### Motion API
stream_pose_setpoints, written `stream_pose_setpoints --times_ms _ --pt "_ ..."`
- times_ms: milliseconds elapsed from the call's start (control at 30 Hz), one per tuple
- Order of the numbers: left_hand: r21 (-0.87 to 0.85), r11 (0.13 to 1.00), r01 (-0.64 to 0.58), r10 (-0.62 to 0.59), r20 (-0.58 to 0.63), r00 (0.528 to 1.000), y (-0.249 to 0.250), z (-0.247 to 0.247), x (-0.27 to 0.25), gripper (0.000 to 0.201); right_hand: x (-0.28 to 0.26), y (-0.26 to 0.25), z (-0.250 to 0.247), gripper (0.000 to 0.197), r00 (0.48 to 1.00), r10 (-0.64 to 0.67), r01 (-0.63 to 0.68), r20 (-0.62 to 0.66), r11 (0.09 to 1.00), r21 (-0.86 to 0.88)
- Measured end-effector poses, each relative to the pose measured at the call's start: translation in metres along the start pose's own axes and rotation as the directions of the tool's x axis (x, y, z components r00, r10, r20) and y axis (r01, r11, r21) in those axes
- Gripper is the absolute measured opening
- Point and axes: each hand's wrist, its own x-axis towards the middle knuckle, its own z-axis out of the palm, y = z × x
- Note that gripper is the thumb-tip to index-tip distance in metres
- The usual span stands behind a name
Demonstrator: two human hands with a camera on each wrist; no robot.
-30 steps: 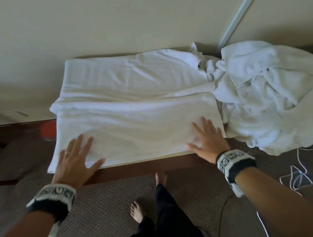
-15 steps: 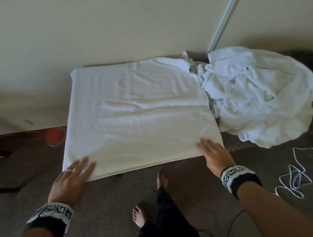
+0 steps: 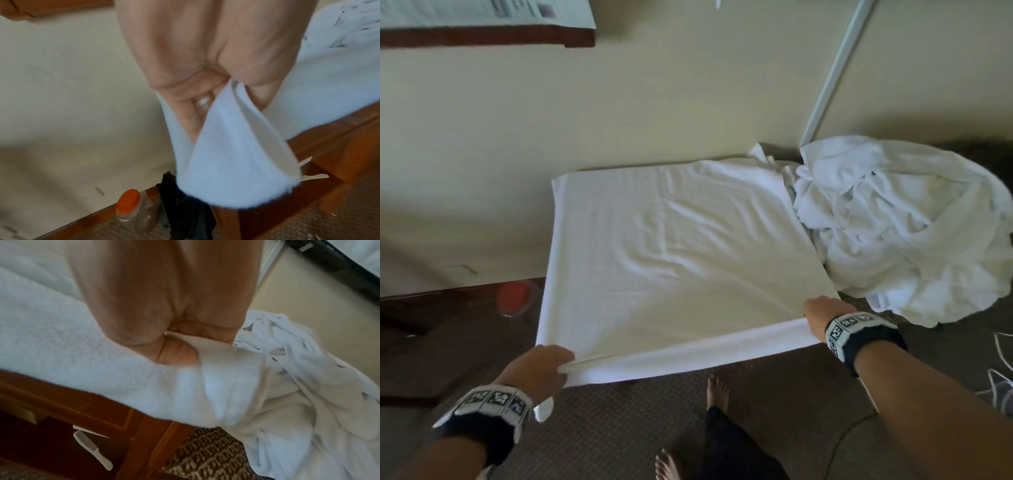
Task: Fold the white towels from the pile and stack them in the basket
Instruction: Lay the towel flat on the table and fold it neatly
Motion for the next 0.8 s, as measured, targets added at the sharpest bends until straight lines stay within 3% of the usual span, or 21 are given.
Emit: stream_pose_setpoints --times_ms 133,467,633,733,800 --pt "0.049 0.996 0.072 -0.07 -0.055 0.996 -0.018 -0.027 0.021 0.024 0.017 0.007 -0.019 0.026 0.999 0.025 -0.023 -0.034 0.998 0.05" --pt "0.08 0.99 0.118 -0.107 -0.127 0.986 -0.038 -0.141 0.108 0.031 0.104 0.018 -0.115 0.032 0.987 0.023 -0.005 -0.159 0.994 0.107" --pt "-0.003 0.979 0.204 -0.197 -0.282 0.939 -0.031 -0.179 0.148 0.033 0.152 0.021 -0.151 0.028 0.968 0.039 -0.005 -0.246 0.991 0.136" --pt "-0.016 0.98 0.201 -0.185 -0.47 0.863 -0.02 -0.176 0.16 0.06 0.165 0.019 -0.15 0.029 0.91 0.052 -0.012 -0.411 0.995 0.1" --pt "-0.025 0.986 0.168 -0.157 -0.504 0.849 -0.006 -0.152 0.157 0.072 0.165 0.013 -0.132 0.036 0.848 0.044 0.021 -0.528 0.993 0.117"
